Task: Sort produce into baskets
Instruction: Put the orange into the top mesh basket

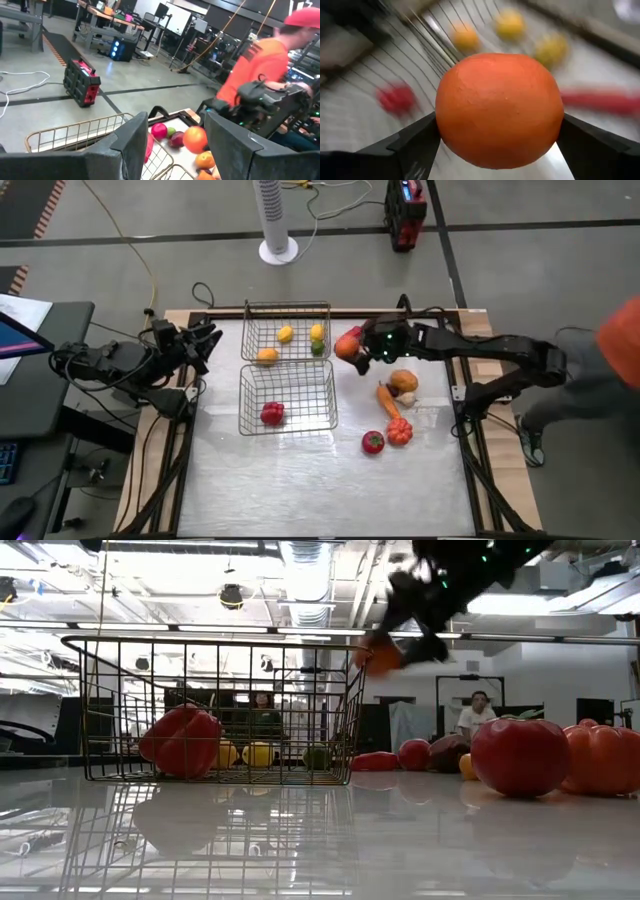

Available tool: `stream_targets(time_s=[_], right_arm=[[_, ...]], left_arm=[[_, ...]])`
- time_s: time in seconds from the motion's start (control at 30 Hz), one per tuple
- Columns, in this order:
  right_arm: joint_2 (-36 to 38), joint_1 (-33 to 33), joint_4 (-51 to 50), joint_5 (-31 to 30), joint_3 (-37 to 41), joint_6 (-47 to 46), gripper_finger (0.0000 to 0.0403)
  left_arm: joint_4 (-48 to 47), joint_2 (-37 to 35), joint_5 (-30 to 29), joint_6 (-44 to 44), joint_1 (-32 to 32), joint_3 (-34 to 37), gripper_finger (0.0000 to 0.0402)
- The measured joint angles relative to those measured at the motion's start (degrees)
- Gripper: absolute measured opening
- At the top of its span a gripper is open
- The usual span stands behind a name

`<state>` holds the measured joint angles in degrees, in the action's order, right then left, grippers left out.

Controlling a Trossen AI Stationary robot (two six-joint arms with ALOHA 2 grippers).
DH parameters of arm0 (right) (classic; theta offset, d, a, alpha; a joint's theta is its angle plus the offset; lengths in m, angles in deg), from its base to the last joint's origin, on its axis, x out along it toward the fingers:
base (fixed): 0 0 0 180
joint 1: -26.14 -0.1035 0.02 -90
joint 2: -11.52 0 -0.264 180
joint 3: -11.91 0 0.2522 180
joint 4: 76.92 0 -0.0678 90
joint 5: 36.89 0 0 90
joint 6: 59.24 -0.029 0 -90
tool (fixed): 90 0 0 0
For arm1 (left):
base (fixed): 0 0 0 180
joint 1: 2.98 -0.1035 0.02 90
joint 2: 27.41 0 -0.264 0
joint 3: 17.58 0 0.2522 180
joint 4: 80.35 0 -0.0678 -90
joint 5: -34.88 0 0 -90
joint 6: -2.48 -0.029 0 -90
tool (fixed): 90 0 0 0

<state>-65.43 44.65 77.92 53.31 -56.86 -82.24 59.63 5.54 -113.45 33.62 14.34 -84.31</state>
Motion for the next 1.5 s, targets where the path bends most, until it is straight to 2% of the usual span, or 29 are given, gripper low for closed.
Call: stream_targets(time_s=[0.17, 0.23, 0.4, 0.53, 0.83, 0.93, 0.97, 1.07, 1.17, 1.27, 1.37, 1.5], right_arm=[[-5.14, -0.77, 20.64, -0.37, 0.00, -0.79, 0.0388], [-8.31, -0.68, 24.46, -1.26, -1.32, -0.97, 0.0388], [-17.01, 0.46, 20.62, -1.50, -8.70, -0.49, 0.0395], [-21.60, 2.11, 14.40, 1.65, -16.46, 1.61, 0.0397], [-26.31, 3.78, -4.12, 3.43, -29.98, 9.31, 0.0399], [-26.74, 3.82, -11.14, 7.40, -33.36, 8.35, 0.0399], [-26.65, 3.47, -12.91, 7.16, -34.49, 9.19, 0.0399], [-26.03, 2.75, -14.88, -0.14, -35.00, 16.59, 0.0398], [-27.16, 3.34, -15.88, 3.54, -36.01, 9.80, 0.0395], [-26.55, 2.65, -15.80, -0.81, -36.46, 14.26, 0.0394], [-26.44, 1.56, -13.86, -0.51, -37.37, 12.86, 0.0394], [-27.06, -0.91, -10.13, -5.82, -37.28, 25.67, 0.0394]], left_arm=[[0.02, 0.02, -0.95, 0.03, 0.00, 0.00, 0.0183], [0.02, 0.02, -0.93, 0.11, 0.00, 0.00, 0.0183], [0.02, 0.02, -0.64, 0.17, 0.00, 0.00, 0.0183], [0.02, 0.00, -0.62, 0.17, 0.00, 0.00, 0.0183], [0.02, 0.00, -0.06, 0.02, 0.00, 0.00, 0.0183], [0.00, 0.00, 1.30, 0.02, -0.02, 0.00, 0.0183], [-0.02, 0.00, 1.77, 0.06, -0.02, 0.00, 0.0183], [-0.02, 0.01, 1.98, 0.02, -0.02, 0.00, 0.0183], [0.00, 0.02, 1.30, 0.02, -0.02, 0.00, 0.0183], [0.00, 0.01, 0.62, 0.23, -0.01, 0.00, 0.0183], [0.66, 0.06, -0.08, 1.47, -0.02, -0.02, 0.0183], [0.68, 1.80, -0.94, 6.04, -1.10, -0.04, 0.0183]])
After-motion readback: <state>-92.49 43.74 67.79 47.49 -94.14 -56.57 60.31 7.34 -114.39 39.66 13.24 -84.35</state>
